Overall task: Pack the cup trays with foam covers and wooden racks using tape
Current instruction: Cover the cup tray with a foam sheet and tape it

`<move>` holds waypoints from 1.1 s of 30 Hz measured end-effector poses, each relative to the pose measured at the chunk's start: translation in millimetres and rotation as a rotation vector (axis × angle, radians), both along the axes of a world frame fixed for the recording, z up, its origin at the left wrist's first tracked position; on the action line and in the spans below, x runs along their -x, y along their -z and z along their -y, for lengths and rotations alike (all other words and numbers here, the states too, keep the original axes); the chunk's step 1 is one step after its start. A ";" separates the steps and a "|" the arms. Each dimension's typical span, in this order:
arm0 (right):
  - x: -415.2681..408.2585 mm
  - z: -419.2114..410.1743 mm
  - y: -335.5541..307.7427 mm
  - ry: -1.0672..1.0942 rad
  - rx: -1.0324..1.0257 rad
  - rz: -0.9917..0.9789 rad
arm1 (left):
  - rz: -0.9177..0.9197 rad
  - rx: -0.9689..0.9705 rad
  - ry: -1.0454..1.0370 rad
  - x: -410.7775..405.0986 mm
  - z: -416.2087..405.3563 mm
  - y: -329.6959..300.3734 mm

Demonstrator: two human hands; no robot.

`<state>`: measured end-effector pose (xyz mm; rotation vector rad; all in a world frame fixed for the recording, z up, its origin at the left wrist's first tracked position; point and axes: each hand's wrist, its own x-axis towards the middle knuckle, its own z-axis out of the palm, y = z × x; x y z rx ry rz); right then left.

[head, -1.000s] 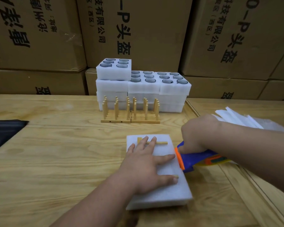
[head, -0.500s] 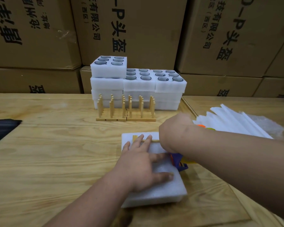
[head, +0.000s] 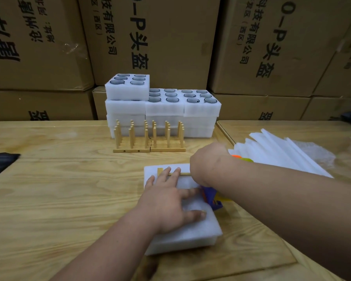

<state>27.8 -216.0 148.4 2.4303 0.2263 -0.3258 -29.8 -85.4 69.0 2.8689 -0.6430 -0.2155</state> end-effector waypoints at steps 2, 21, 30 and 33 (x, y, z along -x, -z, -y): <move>-2.6 -4.2 5.0 -0.020 -0.001 -0.003 | 0.004 0.022 -0.006 0.4 -1.4 0.1; 41.4 117.5 21.0 0.274 -0.571 0.435 | -0.005 0.047 -0.013 -0.1 -6.0 3.7; 111.8 119.6 100.7 0.348 -0.674 0.784 | -0.006 0.004 -0.010 1.4 -4.9 -0.8; 114.6 118.8 106.7 0.269 -0.748 0.813 | 0.038 -0.020 -0.005 1.8 -4.1 -3.3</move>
